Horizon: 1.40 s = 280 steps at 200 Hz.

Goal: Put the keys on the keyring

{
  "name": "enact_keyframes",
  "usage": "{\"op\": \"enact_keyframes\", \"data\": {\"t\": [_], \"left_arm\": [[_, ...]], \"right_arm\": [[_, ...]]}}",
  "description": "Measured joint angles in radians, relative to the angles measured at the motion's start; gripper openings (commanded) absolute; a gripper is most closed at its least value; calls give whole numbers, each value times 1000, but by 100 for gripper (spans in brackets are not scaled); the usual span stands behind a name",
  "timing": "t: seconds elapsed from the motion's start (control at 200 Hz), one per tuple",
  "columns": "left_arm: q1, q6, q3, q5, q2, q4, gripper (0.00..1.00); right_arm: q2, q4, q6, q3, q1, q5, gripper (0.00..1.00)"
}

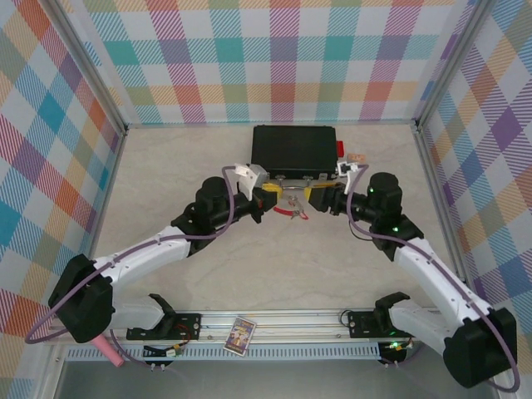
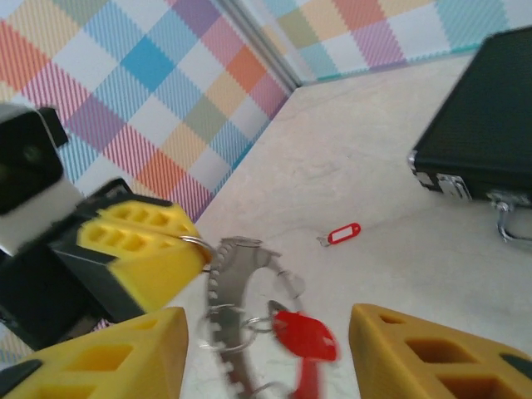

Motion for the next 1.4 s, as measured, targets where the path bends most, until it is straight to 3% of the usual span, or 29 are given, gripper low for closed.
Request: {"op": "enact_keyframes", "data": {"t": [0.15,0.605,0.815,1.105,1.18,1.29,1.335,1.4], "left_arm": [[12,-53,0,98,-15,86,0],[30,-189,0,252,9,298,0],[30,-234,-2,275,63,404,0],[30,-259,-6,302,70,451,0],[31,-259,-12,306,68,454,0],[31,-258,-39,299,51,455,0],[31,-253,-51,285,39,452,0],[31,-233,-67,251,13,434,0]], "right_arm": [[65,48,-2,12,3,-42,30],[16,141,-37,-16,111,-110,33],[-41,105,-121,-32,183,-56,34],[-93,51,-135,-34,181,48,34],[-92,53,-127,-34,169,47,35],[-92,78,-106,-34,153,48,42],[-93,92,-104,-34,149,62,50],[-96,103,-103,-34,148,101,52]]}}
